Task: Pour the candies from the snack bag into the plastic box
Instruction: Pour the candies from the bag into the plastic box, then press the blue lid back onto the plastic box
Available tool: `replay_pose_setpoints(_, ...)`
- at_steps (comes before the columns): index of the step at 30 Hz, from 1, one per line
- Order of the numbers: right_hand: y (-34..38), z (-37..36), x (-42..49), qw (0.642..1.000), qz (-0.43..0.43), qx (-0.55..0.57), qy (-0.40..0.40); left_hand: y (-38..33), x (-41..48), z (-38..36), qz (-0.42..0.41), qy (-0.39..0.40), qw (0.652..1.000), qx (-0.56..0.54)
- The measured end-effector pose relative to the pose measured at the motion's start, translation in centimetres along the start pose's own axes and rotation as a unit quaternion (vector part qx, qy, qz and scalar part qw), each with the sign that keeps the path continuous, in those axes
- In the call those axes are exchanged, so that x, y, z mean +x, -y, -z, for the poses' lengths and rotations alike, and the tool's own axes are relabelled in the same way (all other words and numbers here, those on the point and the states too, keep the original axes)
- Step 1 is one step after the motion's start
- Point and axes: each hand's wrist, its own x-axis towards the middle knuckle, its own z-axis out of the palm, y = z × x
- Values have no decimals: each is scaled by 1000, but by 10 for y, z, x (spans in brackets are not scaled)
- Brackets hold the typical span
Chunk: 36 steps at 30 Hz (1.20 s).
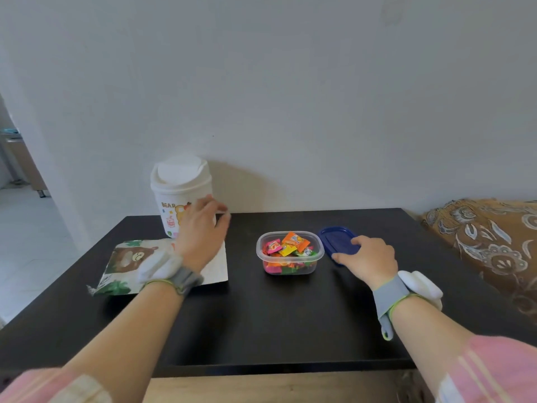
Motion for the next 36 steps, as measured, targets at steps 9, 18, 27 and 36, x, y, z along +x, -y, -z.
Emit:
replay_pose_setpoints(9,-5,-5,3,998,16,-51,16,-41,-10,-42,40,204,976,-67)
replay_pose_setpoints(18,-7,-12,5,998,29,-48,-12,-60,-15,-46,-55,317,940,-110)
replay_pose_setpoints(27,-5,-7,0,997,34,50,-43,-57,-6,-42,-91,292,952,24)
replay_pose_setpoints(36,23,12,-4,968,96,225,-47,-45,-5,-29,-10,189,979,-80)
